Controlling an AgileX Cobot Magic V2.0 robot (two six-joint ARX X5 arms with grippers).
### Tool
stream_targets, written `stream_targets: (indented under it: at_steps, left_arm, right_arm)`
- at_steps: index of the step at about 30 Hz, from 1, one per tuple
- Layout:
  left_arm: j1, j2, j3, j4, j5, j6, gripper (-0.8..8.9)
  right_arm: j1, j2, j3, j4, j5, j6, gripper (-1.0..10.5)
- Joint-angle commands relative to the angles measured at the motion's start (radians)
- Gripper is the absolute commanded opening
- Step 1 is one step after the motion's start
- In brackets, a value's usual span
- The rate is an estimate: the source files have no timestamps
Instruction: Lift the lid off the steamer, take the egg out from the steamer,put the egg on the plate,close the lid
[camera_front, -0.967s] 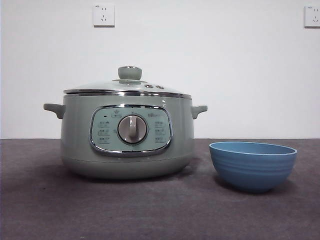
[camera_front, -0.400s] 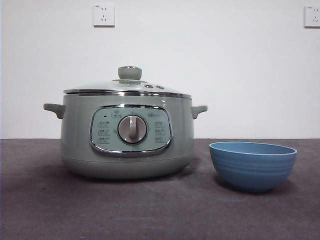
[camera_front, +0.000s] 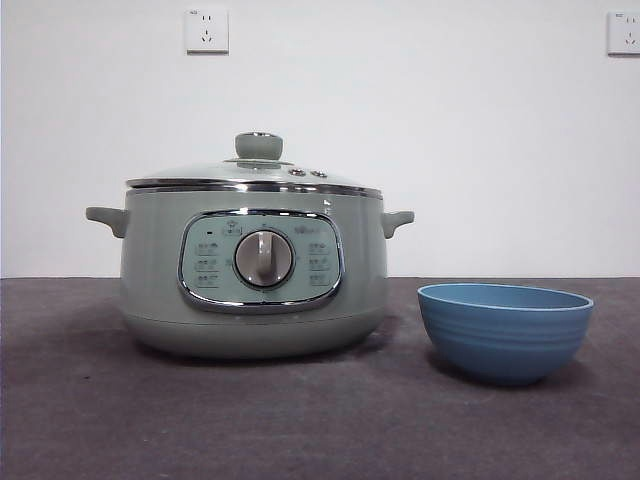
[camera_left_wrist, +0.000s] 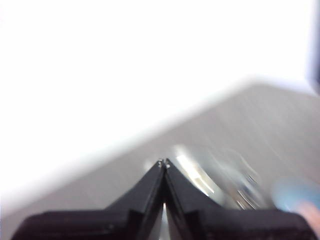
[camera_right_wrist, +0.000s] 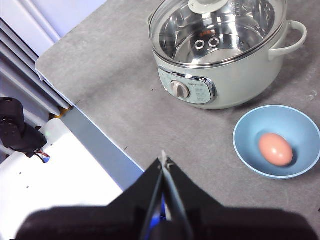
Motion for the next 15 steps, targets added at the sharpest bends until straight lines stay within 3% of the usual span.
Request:
stream_targets:
  at_steps: [1, 6, 15]
  left_arm:
    - [0.095, -0.097, -0.146, 0.211, 0.008, 0.027, -0.03]
    - [0.200, -0.253, -0.430, 0.442, 0.006, 0.027, -0.03]
    - [0.269, -0.473, -0.854, 0.571, 0.005, -0.040, -0.03]
  right_arm:
    - [0.002, -0.001, 0.005, 0.002, 0.003, 0.006, 0.0]
    - [0.002, -0.001, 0.005, 0.002, 0.002, 0.006, 0.0]
    - [0.002, -0.001, 0.005, 0.002, 0.002, 0.006, 0.0]
